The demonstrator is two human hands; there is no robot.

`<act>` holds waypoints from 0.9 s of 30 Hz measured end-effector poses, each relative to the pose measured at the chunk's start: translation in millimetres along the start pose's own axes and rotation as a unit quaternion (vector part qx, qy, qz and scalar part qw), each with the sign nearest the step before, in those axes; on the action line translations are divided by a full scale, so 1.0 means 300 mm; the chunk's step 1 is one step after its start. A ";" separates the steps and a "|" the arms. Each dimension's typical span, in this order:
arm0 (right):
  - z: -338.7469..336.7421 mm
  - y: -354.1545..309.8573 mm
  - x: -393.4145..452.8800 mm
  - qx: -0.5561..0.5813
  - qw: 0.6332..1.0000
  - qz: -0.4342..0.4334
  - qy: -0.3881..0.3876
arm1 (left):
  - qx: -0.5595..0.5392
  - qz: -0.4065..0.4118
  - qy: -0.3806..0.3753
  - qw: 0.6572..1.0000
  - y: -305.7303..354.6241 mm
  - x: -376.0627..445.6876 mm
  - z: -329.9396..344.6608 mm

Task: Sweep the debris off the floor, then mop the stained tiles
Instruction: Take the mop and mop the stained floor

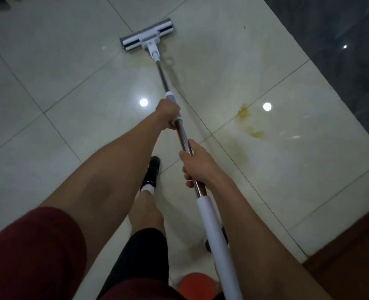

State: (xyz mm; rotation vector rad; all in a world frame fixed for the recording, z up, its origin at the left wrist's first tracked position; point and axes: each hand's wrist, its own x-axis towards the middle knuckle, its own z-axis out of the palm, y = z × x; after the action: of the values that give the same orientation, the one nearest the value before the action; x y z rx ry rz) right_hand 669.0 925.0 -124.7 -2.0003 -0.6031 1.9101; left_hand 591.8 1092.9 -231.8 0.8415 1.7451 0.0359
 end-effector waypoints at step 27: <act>-0.179 -0.012 -0.046 -0.213 0.972 -0.080 0.062 | -0.111 -0.001 0.006 0.994 0.037 -0.073 0.124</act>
State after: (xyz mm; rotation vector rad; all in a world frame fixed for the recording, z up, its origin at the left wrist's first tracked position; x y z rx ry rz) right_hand 721.8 924.7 -107.5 -2.2157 -1.1838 1.6484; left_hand 631.6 1075.0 -222.3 0.6770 1.7166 0.2297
